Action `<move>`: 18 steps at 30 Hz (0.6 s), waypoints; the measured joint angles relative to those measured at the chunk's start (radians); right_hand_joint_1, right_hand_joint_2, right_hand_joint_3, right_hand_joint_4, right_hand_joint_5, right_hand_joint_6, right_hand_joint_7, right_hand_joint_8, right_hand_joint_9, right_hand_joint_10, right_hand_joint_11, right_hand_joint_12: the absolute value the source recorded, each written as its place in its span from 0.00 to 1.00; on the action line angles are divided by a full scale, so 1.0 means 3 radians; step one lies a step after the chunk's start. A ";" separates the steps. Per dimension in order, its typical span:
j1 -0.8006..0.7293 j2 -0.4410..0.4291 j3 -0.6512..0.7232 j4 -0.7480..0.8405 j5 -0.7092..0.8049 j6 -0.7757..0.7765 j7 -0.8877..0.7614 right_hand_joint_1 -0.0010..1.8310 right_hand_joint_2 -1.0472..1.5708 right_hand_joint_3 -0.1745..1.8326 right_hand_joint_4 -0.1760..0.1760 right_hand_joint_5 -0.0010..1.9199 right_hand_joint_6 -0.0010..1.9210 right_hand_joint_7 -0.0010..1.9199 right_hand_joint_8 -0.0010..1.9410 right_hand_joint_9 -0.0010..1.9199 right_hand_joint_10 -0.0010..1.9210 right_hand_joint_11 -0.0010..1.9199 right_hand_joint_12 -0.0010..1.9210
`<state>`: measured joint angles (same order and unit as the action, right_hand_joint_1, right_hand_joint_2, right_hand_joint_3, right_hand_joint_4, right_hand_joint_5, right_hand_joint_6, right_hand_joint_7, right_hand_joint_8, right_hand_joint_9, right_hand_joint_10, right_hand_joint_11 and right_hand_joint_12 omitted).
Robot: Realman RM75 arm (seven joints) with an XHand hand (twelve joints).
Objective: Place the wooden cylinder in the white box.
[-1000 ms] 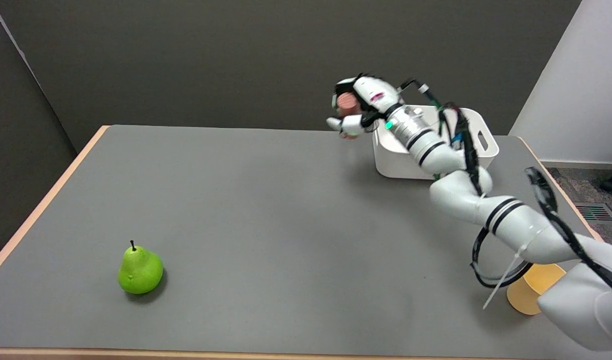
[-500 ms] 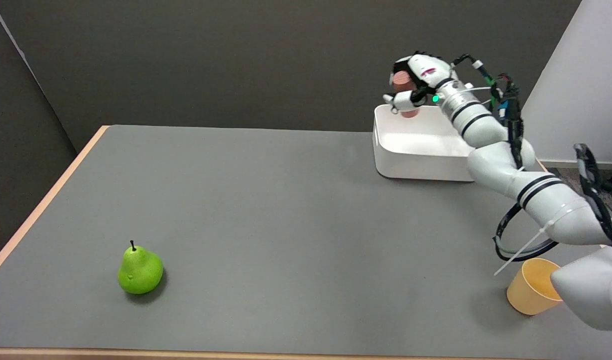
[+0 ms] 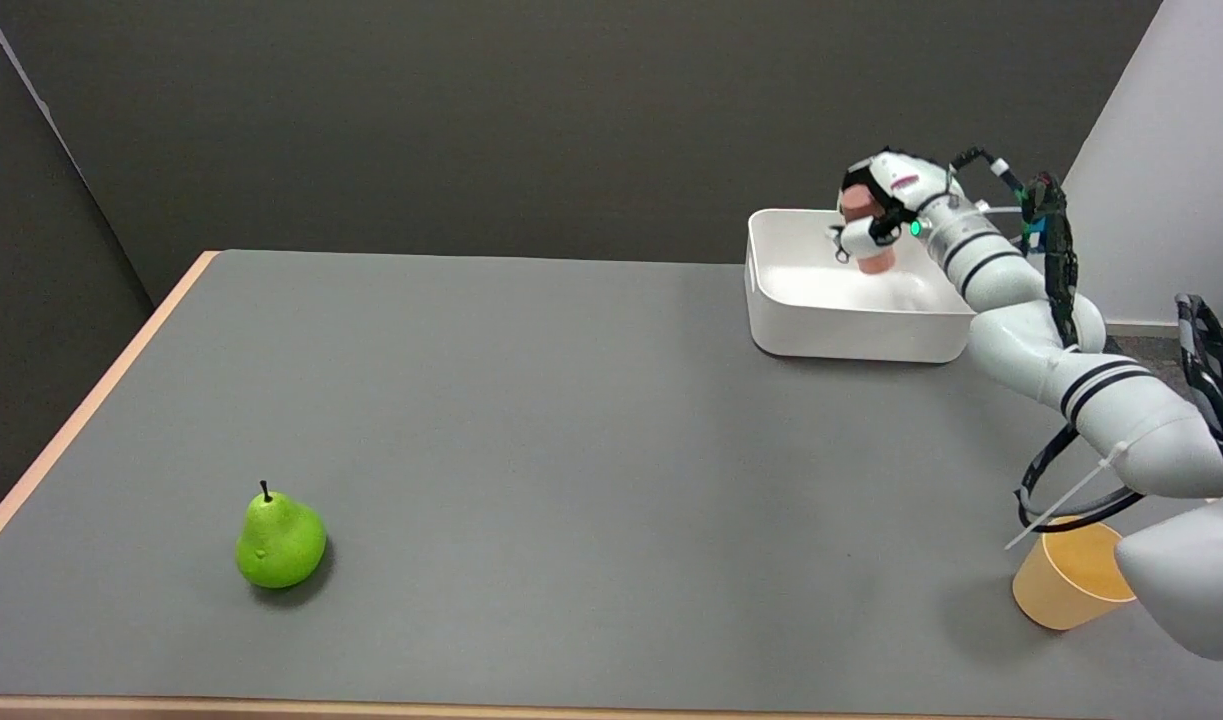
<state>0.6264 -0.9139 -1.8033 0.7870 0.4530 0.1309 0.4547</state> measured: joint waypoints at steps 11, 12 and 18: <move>-0.0078 -0.0034 -0.0025 -0.0341 0.0242 0.0096 -0.0031 0.47 0.83 0.28 0.67 0.32 0.80 0.37 0.49 0.33 0.62 0.13 0.99; -0.0084 -0.0035 -0.0028 -0.0353 0.0266 0.0103 -0.0032 0.42 0.77 0.41 0.61 0.27 0.65 0.33 0.41 0.30 0.59 0.13 0.96; -0.0148 -0.0041 -0.0037 -0.0374 0.0560 0.0191 -0.0041 0.26 0.67 0.60 0.70 0.14 0.30 0.16 0.20 0.13 0.36 0.09 0.71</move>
<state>0.5820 -0.9263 -1.8143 0.6747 0.6209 0.1881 0.4424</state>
